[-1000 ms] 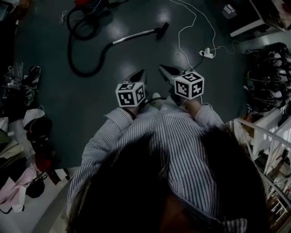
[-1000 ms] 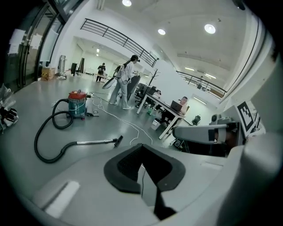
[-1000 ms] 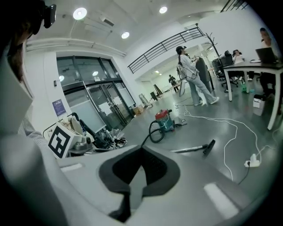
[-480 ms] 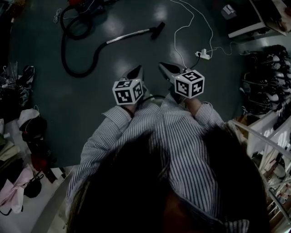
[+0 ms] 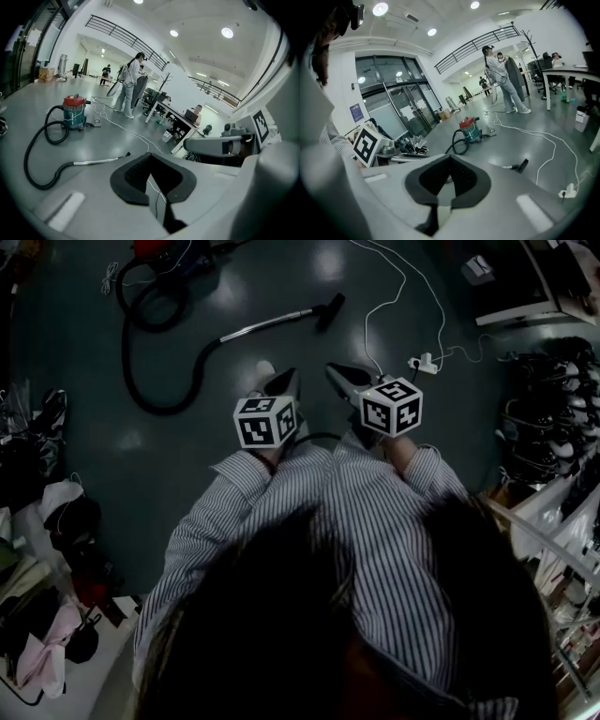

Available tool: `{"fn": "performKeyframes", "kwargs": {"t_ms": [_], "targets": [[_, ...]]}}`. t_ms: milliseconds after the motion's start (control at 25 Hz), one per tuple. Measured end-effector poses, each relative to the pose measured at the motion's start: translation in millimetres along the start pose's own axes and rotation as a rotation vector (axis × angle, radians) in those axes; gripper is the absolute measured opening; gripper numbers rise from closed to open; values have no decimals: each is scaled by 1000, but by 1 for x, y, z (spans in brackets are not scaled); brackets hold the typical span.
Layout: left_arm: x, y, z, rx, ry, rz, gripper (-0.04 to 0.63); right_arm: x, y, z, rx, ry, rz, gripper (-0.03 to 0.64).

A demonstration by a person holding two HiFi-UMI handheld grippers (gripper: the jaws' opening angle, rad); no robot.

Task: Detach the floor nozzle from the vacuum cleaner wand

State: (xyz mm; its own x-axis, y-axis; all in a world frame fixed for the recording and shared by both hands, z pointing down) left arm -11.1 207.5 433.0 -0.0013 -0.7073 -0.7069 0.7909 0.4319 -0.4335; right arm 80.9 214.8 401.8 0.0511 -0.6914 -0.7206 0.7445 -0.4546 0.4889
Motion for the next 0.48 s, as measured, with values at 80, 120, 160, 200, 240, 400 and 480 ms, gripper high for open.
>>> {"fn": "performKeyframes", "kwargs": {"t_ms": [80,120,160,200,240,400,480], "targets": [[26,-28,14,6,-8,-3,6,28,11,28,-6,23,23,2],[42,-43,20,8,-8,-10,6,42,16,42,-9,33,35,2],[59,-59,26,8,-8,-15,6,56,20,56,-13,41,45,2],[75,-74,31,7,-10,-16,6,70,23,70,-17,48,52,2],[90,-88,37,4,-13,-15,6,84,26,84,-22,54,56,2],[127,-130,61,12,-35,-27,6,128,41,122,-46,79,78,2],[142,-147,74,15,-39,-25,5,143,47,137,-36,105,97,2]]}}
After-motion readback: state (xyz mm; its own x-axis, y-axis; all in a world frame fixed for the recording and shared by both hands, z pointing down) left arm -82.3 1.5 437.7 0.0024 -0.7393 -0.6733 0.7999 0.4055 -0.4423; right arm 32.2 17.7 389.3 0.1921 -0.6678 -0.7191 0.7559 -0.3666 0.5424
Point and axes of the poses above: the fingertips, and each gripper's own axes: z forward along the fingers, y to its right, x out of its top, the point moved 2 cm from there along -z, backward along the fingers, and after that the axes turned 1 degree about z, right-handed, at the moved point
